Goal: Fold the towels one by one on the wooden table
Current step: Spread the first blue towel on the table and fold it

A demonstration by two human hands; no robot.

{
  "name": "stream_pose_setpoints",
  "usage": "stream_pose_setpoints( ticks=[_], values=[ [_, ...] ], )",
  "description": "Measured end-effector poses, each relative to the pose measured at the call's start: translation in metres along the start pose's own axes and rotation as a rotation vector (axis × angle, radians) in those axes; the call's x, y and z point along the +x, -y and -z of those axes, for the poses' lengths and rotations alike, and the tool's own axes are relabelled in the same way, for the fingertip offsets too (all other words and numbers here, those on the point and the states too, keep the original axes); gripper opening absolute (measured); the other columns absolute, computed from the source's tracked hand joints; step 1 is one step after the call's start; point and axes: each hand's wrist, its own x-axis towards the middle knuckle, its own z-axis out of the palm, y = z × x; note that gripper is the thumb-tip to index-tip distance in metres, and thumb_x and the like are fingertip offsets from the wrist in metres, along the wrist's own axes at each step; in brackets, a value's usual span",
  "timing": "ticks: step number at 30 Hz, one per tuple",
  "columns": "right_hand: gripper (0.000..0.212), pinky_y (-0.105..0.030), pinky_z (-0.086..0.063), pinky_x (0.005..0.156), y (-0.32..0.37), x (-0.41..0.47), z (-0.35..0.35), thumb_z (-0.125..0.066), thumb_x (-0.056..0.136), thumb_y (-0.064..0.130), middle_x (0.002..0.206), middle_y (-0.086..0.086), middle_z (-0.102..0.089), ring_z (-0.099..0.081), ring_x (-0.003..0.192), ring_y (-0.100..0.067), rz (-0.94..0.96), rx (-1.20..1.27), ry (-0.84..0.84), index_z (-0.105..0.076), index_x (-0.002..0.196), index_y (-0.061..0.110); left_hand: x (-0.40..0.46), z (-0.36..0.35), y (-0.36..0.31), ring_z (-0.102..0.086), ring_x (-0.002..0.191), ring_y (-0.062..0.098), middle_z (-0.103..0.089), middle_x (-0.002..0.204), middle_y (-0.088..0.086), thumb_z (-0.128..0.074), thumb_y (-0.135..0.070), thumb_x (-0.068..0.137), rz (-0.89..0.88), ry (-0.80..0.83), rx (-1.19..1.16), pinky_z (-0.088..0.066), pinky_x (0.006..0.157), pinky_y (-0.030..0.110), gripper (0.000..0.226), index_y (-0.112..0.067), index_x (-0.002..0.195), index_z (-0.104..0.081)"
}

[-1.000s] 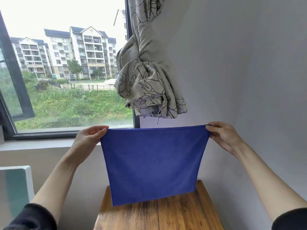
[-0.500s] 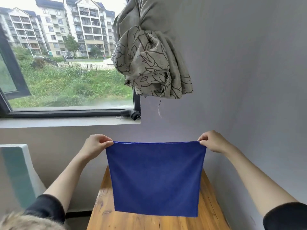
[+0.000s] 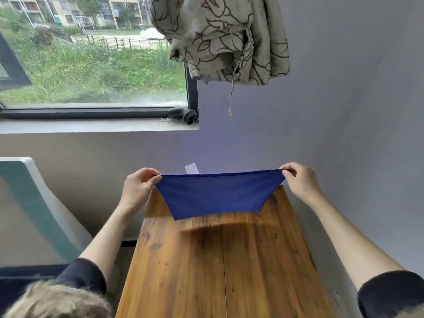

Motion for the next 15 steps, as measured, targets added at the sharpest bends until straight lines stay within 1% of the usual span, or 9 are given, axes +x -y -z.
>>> stream_pose_setpoints(
  ticks=[2,3,5,6,7,9,12,14,15],
  values=[
    [0.015,-0.024,-0.038,0.075,-0.018,-0.019,-0.011,-0.054,0.090,0.004,0.098,-0.012,-0.069,-0.060,0.094,-0.029,-0.027,-0.017,0.094,-0.068,0.095,0.006,-0.022,-0.005,0.022,-0.060,0.078,0.017,-0.068,0.082,0.004,-0.065,-0.006,0.084,0.067,0.048,0.030,-0.046,0.078,0.028,0.005,-0.010,0.083,-0.069],
    [0.015,-0.024,-0.037,0.074,-0.029,-0.032,-0.017,-0.055,0.089,0.004,0.097,-0.012,-0.069,-0.060,0.091,-0.028,-0.042,-0.038,0.151,-0.069,0.093,0.007,-0.035,-0.008,0.035,-0.061,0.078,0.016,-0.069,0.082,0.004,-0.065,-0.006,0.083,0.104,0.079,0.061,-0.046,0.077,0.027,0.006,-0.011,0.082,-0.069],
    [0.014,-0.022,-0.036,0.072,-0.054,-0.061,-0.030,-0.057,0.088,0.006,0.095,-0.009,-0.070,-0.059,0.086,-0.023,-0.080,-0.101,0.244,-0.070,0.090,0.011,-0.065,-0.015,0.063,-0.062,0.075,0.013,-0.070,0.080,0.002,-0.067,-0.007,0.083,0.176,0.148,0.134,-0.045,0.071,0.018,0.008,-0.014,0.079,-0.069],
    [0.014,-0.021,-0.036,0.073,-0.067,-0.076,-0.037,-0.057,0.088,0.007,0.095,-0.007,-0.070,-0.059,0.086,-0.021,-0.110,-0.125,0.282,-0.070,0.090,0.013,-0.080,-0.018,0.076,-0.062,0.074,0.010,-0.070,0.079,0.001,-0.067,-0.008,0.082,0.216,0.181,0.159,-0.043,0.066,0.012,0.009,-0.016,0.078,-0.069],
    [0.014,-0.021,-0.037,0.074,-0.080,-0.091,-0.044,-0.058,0.088,0.008,0.097,-0.007,-0.070,-0.059,0.088,-0.021,-0.152,-0.143,0.326,-0.071,0.090,0.013,-0.095,-0.022,0.089,-0.061,0.073,0.010,-0.070,0.079,0.000,-0.068,-0.008,0.082,0.259,0.217,0.185,-0.041,0.063,0.010,0.009,-0.016,0.079,-0.070],
    [0.015,-0.021,-0.038,0.076,-0.101,-0.115,-0.054,-0.057,0.088,0.008,0.100,-0.007,-0.070,-0.060,0.092,-0.021,-0.241,-0.174,0.445,-0.071,0.092,0.011,-0.119,-0.027,0.108,-0.062,0.078,0.013,-0.070,0.080,-0.001,-0.068,-0.012,0.082,0.341,0.302,0.253,-0.040,0.065,0.016,0.005,-0.015,0.084,-0.072],
    [0.015,-0.022,-0.040,0.074,-0.122,-0.145,-0.061,-0.057,0.088,0.008,0.098,-0.007,-0.067,-0.057,0.087,-0.017,-0.386,-0.212,0.643,-0.071,0.094,0.009,-0.148,-0.032,0.130,-0.063,0.083,0.017,-0.071,0.084,0.004,-0.066,-0.013,0.084,0.467,0.467,0.310,-0.045,0.069,0.024,0.008,-0.012,0.086,-0.073],
    [0.016,-0.023,-0.041,0.072,-0.130,-0.160,-0.061,-0.056,0.087,0.006,0.093,-0.008,-0.065,-0.056,0.084,-0.017,-0.461,-0.225,0.736,-0.070,0.094,0.007,-0.162,-0.033,0.137,-0.063,0.082,0.017,-0.070,0.085,0.004,-0.062,-0.013,0.087,0.509,0.576,0.315,-0.048,0.068,0.023,0.010,-0.010,0.086,-0.072],
    [0.016,-0.023,-0.042,0.068,-0.133,-0.165,-0.060,-0.056,0.086,0.005,0.091,-0.009,-0.064,-0.056,0.080,-0.018,-0.493,-0.232,0.780,-0.069,0.094,0.006,-0.167,-0.032,0.139,-0.063,0.081,0.016,-0.069,0.086,0.004,-0.061,-0.013,0.087,0.524,0.615,0.310,-0.049,0.067,0.021,0.010,-0.010,0.087,-0.071]
  ],
)
